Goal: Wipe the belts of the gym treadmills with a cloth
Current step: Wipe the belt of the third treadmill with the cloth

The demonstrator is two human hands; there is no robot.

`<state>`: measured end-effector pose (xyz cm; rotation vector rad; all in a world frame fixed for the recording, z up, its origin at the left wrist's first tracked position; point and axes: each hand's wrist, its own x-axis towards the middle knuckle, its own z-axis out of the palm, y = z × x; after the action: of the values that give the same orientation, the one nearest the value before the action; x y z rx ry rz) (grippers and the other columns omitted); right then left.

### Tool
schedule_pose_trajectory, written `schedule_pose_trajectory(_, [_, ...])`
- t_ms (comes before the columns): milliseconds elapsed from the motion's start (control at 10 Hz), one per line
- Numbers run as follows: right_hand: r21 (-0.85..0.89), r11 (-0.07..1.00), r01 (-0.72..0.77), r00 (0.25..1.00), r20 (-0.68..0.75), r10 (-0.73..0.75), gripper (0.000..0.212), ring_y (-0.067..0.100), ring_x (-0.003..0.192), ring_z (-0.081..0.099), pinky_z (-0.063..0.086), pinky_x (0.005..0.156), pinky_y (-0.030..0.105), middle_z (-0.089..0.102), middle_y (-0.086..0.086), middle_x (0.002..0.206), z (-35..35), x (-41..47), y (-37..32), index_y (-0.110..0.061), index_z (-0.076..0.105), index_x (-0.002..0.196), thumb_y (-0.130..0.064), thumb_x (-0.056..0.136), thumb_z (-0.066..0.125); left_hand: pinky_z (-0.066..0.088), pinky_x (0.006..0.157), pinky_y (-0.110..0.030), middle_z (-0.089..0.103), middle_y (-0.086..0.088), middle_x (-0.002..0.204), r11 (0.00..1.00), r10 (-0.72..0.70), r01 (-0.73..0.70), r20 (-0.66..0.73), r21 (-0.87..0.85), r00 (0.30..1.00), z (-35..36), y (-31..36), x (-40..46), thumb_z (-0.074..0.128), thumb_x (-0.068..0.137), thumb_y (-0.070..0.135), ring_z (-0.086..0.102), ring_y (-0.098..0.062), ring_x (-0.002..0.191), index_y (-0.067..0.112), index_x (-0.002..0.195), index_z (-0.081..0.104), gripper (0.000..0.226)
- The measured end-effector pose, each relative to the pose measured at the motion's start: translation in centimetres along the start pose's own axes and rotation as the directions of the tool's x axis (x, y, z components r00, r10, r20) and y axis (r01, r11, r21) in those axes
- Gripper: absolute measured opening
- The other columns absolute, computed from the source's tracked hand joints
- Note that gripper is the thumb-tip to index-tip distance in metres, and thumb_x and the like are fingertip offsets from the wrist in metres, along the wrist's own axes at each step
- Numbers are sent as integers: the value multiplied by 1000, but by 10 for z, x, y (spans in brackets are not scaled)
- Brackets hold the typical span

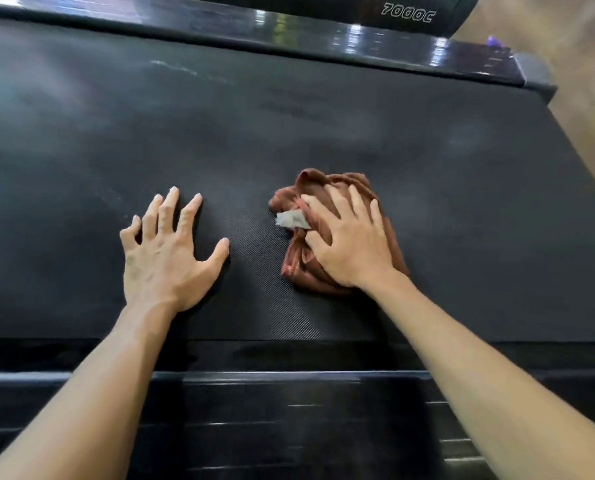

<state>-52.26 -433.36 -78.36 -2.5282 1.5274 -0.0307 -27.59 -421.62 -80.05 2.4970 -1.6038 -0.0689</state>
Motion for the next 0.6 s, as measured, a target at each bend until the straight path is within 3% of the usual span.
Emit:
schedule_pose_trajectory(100, [8,960,-280,960,22,279,67,36,159,-2,-4,126,62,10,1,174,-9,33,15,-46,24,162,-65,97,26,8,123,-46,12,1,170,1000,2,-2,2,2,1000,1,0,0,19,83,78,3,-17,157,33,160,23,90])
schedule_pose_trajectory(200, [60,920,-388,921,62,385,65,43,158,-6,-8,123,67,7,3,175,-19,96,4,-43,20,163,-64,103,28,9,122,-46,12,1,170,1000,4,-4,5,11,1000,2,0,-1,18,83,78,3,-17,157,33,160,23,90])
schedule_pose_trajectory(300, [63,967,-247,967,82,242,64,42,158,-4,-8,122,68,10,2,174,-17,138,-26,-43,24,162,-62,101,28,10,121,-46,13,1,170,1000,1,-1,-9,20,1000,3,-1,0,19,82,78,5,-17,157,33,160,24,90])
schedule_pose_trajectory(500, [16,998,55,998,3,-55,69,33,160,-2,-6,126,60,14,0,174,5,60,-57,-48,26,159,-74,96,29,13,121,-47,12,0,170,999,3,-3,-13,36,1000,5,-1,3,18,82,79,6,-18,157,32,161,23,91])
schedule_pose_trajectory(600, [-53,995,-81,996,-34,79,80,33,159,0,-3,126,60,12,-1,173,9,17,-23,-49,23,160,-82,87,22,13,121,-47,12,1,170,999,3,-3,-13,36,1000,5,-1,2,18,82,79,6,-17,157,32,161,23,92])
